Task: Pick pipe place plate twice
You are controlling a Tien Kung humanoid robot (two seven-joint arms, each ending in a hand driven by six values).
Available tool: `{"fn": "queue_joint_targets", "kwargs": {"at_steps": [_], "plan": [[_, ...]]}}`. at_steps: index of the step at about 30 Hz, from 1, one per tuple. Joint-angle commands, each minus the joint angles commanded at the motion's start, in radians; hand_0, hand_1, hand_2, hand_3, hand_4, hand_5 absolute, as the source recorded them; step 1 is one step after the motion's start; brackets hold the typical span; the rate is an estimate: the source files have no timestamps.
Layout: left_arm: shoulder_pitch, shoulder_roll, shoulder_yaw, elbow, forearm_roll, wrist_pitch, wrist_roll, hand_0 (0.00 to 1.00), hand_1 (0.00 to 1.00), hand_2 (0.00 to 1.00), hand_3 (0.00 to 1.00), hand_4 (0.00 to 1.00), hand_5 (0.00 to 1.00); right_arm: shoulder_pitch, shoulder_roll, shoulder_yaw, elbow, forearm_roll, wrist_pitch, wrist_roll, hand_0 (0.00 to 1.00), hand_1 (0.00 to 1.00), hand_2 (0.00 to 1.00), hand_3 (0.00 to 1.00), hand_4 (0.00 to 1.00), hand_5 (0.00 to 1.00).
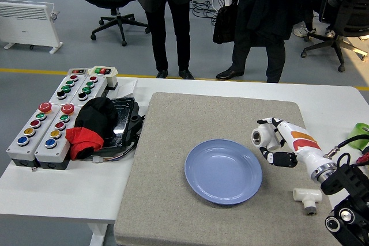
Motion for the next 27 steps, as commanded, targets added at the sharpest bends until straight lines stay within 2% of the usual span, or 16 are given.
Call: {"fn": "queue_joint_targets", "kwargs": {"at_steps": [2, 7, 13, 14, 19, 20, 25, 26, 27], "plan": [[0.000, 0.000, 0.000, 0.000, -0.002, 0.000, 0.000, 0.719, 0.746, 0.701, 0.646, 0.396, 0.998, 0.017, 0.003, -0.043, 0.032, 0.008, 0.014, -0.001, 0.392, 0.499, 0.575, 0.664, 0.484, 0.177], [0.000, 0.000, 0.002, 0.000, -0.005, 0.000, 0.000, 0.719, 0.746, 0.701, 0.646, 0.396, 0.998, 0.061, 0.022, -0.134, 0.030, 0.022, 0.037, 0.003, 0.392, 0.499, 0.575, 0.664, 0.484, 0.177], [0.000, 0.000, 0.004, 0.000, -0.008, 0.000, 0.001, 0.719, 0.746, 0.701, 0.646, 0.396, 0.998, 0.125, 0.075, -0.243, -0.044, 0.041, 0.044, 0.010, 0.409, 0.511, 0.578, 0.664, 0.488, 0.179], [0.000, 0.000, 0.004, 0.000, -0.008, -0.001, 0.001, 0.719, 0.746, 0.701, 0.646, 0.395, 0.998, 0.136, 0.087, -0.261, -0.063, 0.040, 0.044, 0.008, 0.549, 0.600, 0.628, 0.698, 0.497, 0.184], [0.000, 0.000, 0.005, 0.000, -0.009, 0.000, 0.001, 0.719, 0.746, 0.701, 0.646, 0.395, 0.998, 0.162, 0.121, -0.305, -0.125, 0.035, 0.040, 0.007, 0.549, 0.600, 0.628, 0.698, 0.497, 0.184], [0.000, 0.000, 0.004, 0.000, -0.009, 0.000, 0.001, 0.719, 0.745, 0.701, 0.646, 0.395, 0.998, 0.168, 0.128, -0.311, -0.135, 0.030, 0.050, 0.000, 0.732, 0.727, 0.794, 0.803, 0.544, 0.217], [0.001, 0.000, 0.005, 0.000, -0.009, -0.001, 0.001, 0.719, 0.745, 0.701, 0.646, 0.395, 0.998, 0.181, 0.146, -0.328, -0.163, 0.012, 0.086, -0.006, 0.732, 0.727, 0.794, 0.803, 0.544, 0.217], [0.001, 0.000, 0.005, 0.000, -0.009, -0.001, 0.001, 0.720, 0.745, 0.701, 0.646, 0.395, 0.998, 0.182, 0.148, -0.329, -0.168, 0.008, 0.094, -0.006, 0.930, 0.902, 0.998, 0.995, 0.739, 0.334], [0.001, 0.000, 0.005, 0.000, -0.009, -0.001, 0.001, 0.720, 0.745, 0.701, 0.646, 0.395, 0.998, 0.182, 0.149, -0.329, -0.168, 0.007, 0.095, -0.006, 0.930, 0.902, 0.998, 0.995, 0.739, 0.334]]}}
